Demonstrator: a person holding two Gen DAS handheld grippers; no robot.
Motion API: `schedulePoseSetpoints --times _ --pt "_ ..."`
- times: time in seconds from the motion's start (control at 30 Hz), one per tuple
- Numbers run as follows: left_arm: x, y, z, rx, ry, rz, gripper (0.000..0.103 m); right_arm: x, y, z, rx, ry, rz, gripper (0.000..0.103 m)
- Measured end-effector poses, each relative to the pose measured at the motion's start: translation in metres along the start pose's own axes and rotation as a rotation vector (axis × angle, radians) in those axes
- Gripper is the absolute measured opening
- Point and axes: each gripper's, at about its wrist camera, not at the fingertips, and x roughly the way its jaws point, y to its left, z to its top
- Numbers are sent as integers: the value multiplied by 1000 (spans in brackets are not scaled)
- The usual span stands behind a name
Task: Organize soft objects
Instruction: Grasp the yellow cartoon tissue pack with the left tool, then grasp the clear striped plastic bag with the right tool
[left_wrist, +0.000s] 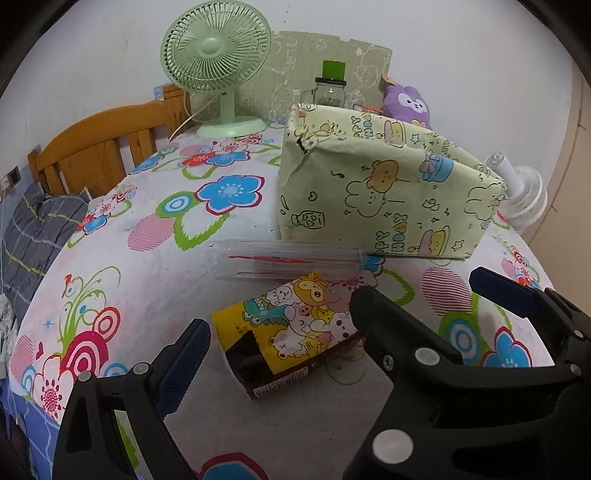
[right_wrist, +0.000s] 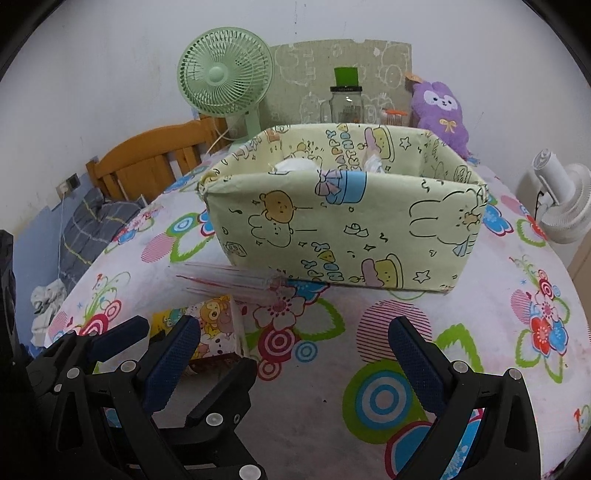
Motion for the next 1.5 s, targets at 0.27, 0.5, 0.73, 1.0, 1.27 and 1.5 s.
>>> schedulePoseSetpoints --times 0.27,0.5,0.73,1.0,1.27,1.5 --pt "12 5 2 -26 30 10 97 12 -3 2 13 27 -10 102" --pt "17 6 3 -35 44 10 87 19 -2 2 21 49 -11 103" --pt "13 9 1 -41 40 13 86 17 1 2 14 48 -10 102" --pt "3 19 1 -56 17 48 86 12 13 4 -11 39 11 98" --pt "7 40 9 -76 8 123 86 18 28 11 -41 45 48 90" --pt "17 49 17 -55 16 164 86 32 34 19 -59 65 51 88"
